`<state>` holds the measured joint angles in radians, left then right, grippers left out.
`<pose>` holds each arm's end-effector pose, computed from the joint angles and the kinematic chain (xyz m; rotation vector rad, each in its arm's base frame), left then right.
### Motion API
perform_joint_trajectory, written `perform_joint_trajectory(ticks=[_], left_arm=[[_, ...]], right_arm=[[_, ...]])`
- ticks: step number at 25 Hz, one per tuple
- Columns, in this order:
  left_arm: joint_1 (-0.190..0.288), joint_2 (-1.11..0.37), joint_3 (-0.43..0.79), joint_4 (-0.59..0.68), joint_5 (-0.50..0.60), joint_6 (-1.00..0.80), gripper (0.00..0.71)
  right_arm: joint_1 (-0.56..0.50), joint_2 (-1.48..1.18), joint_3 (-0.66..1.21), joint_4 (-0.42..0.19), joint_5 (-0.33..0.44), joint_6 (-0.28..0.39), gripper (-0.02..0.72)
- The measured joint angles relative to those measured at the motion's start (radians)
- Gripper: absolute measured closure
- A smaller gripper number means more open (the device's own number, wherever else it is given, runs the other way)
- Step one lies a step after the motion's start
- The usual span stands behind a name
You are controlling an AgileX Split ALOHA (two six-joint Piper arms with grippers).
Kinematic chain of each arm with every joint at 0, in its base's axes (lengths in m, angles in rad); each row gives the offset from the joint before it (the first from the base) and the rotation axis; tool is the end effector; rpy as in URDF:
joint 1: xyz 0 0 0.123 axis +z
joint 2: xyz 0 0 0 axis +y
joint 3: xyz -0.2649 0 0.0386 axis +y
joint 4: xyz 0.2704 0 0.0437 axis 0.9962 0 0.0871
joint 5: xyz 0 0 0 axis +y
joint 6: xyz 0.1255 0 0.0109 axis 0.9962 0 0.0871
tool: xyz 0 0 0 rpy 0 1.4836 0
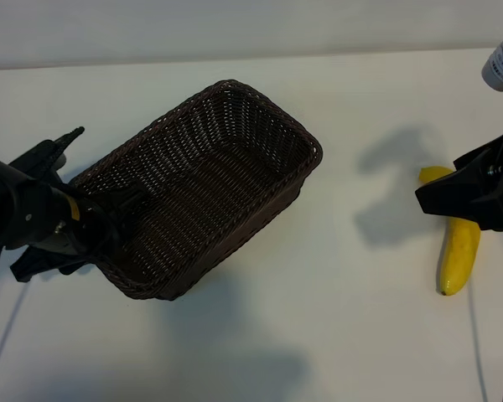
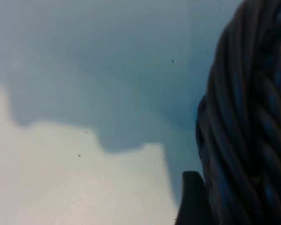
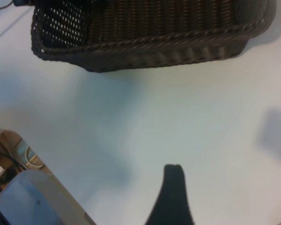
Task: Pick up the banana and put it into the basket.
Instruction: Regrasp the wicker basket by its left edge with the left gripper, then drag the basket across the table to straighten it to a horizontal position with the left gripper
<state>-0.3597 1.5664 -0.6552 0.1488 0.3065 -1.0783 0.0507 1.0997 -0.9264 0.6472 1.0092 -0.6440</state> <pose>0.2749 -0.0974 0.0875 -0.7933 2.6261 -0.3244 0.2439 0.0768 0.2824 -0.5796 2.3893 0.5915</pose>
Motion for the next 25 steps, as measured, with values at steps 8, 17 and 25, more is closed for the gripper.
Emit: perform_joint_trajectory(ticks=[8,17,25], left_arm=[[0.0,0.015,0.01,-0.018,-0.037,0.001,0.42],[-0.003,0.015,0.01,-0.024,-0.084,0.015,0.557],[-0.001,-0.007,0.01,-0.083,-0.083,0.147,0.557]], right_arm=[[0.0,0.0,0.0,0.0,0.002,0.0,0.124],[0.0,0.0,0.0,-0.001,0.002,0.0,0.124],[0.0,0.0,-0.001,-0.001,0.002,0.0,0.124]])
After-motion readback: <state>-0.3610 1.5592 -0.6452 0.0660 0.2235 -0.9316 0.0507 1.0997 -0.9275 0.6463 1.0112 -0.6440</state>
